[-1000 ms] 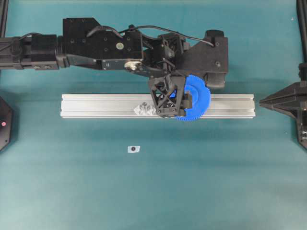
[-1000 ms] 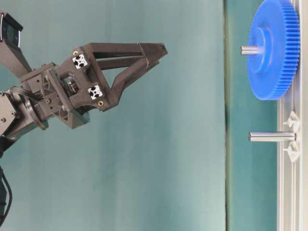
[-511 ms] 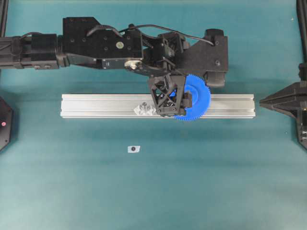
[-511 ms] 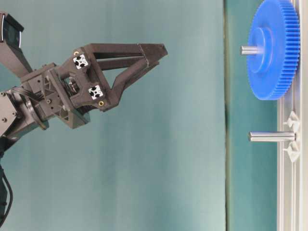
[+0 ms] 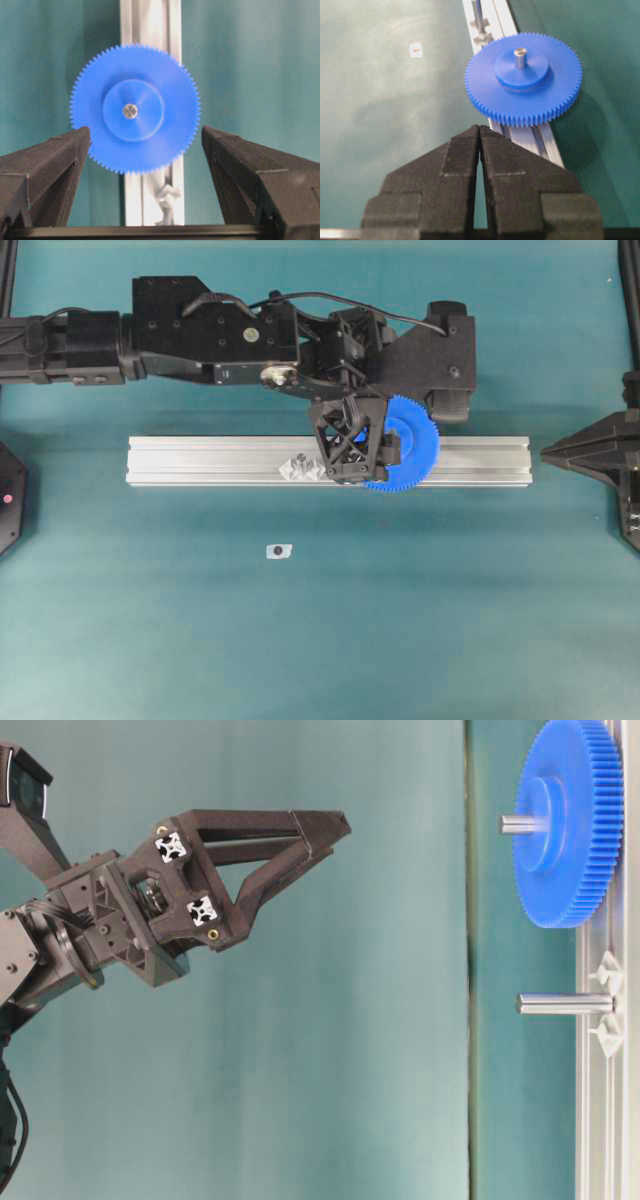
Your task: Find the location of the shaft and insert the large gear.
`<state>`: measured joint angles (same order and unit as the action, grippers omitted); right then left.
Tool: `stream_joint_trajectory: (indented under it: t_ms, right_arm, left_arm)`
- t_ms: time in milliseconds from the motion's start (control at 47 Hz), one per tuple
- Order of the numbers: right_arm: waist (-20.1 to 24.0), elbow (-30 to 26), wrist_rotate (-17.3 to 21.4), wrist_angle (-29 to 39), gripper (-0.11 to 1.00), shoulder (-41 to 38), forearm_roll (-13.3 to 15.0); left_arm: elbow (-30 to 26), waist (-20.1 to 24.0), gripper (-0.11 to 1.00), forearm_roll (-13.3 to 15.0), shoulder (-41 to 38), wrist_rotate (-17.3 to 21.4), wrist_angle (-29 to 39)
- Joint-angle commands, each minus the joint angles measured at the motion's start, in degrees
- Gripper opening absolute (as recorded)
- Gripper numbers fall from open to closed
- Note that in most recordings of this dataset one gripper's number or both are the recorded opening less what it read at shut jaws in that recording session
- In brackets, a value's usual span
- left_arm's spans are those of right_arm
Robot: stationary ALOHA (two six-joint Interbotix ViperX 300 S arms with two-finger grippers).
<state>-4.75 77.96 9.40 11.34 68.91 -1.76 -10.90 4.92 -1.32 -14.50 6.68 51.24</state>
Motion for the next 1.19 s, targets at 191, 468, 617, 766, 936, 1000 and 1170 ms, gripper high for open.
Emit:
stream_joint_trajectory:
  t_ms: [191,468,617,766,936,1000,1170]
  right_arm:
    - [-0.18,-0.62,0.35,-0.26,0.06,-0.44,0.09]
    - [-0.18,-0.62,0.35,-0.26,0.06,-0.44,0.09]
    - [-0.09,-0.62,0.35,-0.26,0.06,-0.44,0.00]
    - [-0.09,-0.62,0.35,-0.26,0.06,-0.44,0.09]
    - [-0.09,-0.44,0.35,-0.26,0.06,-0.44,0.00]
    - [-0.18,-0.35,0.35,-0.26,0.06,-0.44,0.09]
    - [-0.09,-0.35,0.35,-0.18,0.06,-0.44,0.00]
  left_arm:
    - [-1.32,-0.18,0.87,-0.18,1.14,0.00,-0.18]
    - [-1.23,-0.09,0.87,-0.18,1.14,0.00,-0.18]
    - [-1.23,-0.18,0.87,-0.18,0.79,0.09,-0.18]
    - [-1.23,-0.09,0.87,-0.18,0.35,0.09,-0.18]
    - [-1.23,0.00,0.87,-0.18,0.35,0.09,-0.18]
    - [-1.23,0.00,0.87,-0.18,0.35,0.09,-0.18]
    - [-1.23,0.00,0.87,-0.18,0.35,0.09,-0.18]
